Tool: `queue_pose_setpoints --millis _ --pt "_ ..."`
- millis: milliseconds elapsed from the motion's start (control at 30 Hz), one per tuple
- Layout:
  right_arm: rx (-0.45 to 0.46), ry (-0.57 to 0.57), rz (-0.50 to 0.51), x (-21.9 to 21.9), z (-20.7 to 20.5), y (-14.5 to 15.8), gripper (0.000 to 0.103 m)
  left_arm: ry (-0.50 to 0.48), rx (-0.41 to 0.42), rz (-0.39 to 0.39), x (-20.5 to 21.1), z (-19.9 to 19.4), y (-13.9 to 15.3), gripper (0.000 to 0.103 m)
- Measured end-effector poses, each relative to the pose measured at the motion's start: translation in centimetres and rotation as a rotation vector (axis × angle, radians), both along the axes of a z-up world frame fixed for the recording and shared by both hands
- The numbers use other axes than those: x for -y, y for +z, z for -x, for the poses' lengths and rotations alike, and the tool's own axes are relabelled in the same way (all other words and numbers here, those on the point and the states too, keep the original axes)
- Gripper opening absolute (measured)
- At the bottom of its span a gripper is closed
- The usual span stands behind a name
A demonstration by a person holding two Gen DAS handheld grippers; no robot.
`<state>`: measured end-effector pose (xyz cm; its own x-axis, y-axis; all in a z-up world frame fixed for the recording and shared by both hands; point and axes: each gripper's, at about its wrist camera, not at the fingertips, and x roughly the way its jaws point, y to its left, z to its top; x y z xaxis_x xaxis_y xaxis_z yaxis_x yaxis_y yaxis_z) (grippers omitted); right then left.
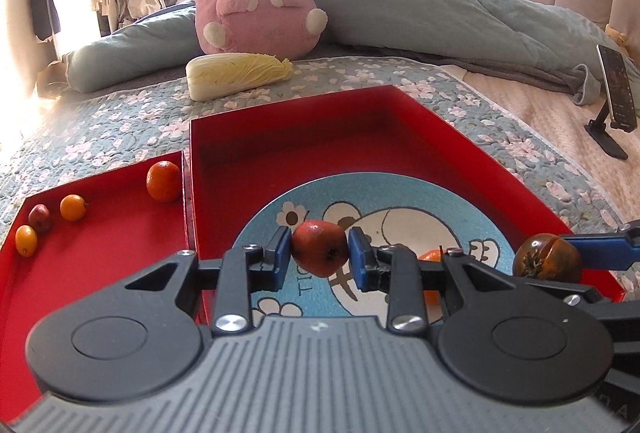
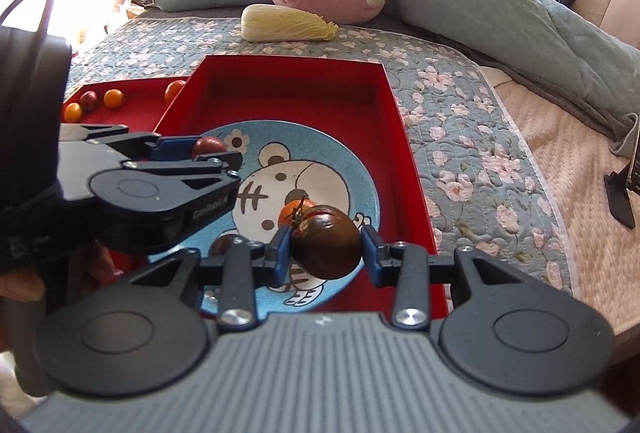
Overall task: Organize fruits
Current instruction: 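Carry the tomato and plum over the blue plate, then release both fruits onto the plate and move both tools back to the fruit tray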
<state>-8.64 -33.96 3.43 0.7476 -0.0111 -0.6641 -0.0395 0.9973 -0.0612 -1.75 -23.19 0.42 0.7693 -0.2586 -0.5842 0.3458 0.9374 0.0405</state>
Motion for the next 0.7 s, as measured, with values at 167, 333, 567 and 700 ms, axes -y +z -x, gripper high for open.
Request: queue_pose_setpoints --millis 167,333,567,700 --pt "0.0 0.0 -0.01 0.06 0.18 -0.01 0.04 -0.02 -0.007 -0.004 0.3 -0.08 -0.08 0.036" --pt "0.001 -0.005 -0.016 0.23 0.31 0.03 0.04 -0.017 -0.01 -0.012 0.35 -0.13 -0.13 0.036" --pt "-0.008 -0.01 -0.026 0.41 0.32 -0.4 0.04 -0.019 -0.013 -0.016 0.39 -0.19 -0.17 0.039" --pt "-0.01 -0.01 -0.029 0.4 0.32 -0.5 0.04 -0.015 0.001 -0.022 0.41 -0.05 -0.12 0.054"
